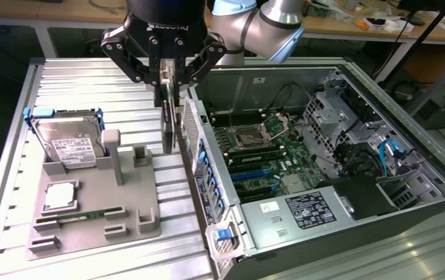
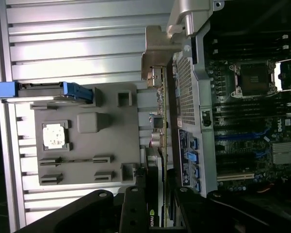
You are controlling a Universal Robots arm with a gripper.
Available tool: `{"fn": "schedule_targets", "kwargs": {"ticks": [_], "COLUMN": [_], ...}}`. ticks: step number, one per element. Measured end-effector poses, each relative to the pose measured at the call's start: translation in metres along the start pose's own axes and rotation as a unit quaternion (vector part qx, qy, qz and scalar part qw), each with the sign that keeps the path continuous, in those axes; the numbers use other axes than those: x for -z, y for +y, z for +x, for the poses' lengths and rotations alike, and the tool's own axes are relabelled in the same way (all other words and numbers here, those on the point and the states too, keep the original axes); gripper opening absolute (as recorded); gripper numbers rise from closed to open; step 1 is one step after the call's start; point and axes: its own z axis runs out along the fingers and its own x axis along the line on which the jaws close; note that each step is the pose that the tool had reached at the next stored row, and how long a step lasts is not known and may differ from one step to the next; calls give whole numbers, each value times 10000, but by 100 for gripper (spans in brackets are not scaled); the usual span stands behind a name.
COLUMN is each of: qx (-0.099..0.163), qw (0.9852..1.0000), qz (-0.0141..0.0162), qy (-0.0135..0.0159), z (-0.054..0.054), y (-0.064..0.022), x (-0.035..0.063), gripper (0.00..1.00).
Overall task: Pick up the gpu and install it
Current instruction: 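Pick up the gpu and move the gpu toward the slot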
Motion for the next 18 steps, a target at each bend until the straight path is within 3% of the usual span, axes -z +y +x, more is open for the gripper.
{"fn": "schedule_targets", "kwargs": {"ticks": [18], "qx": [0], "qw": [10000], "qz": [0], "qy": [0], "z": [-214], "y": [18], "x": [-6], "gripper": [27]}}
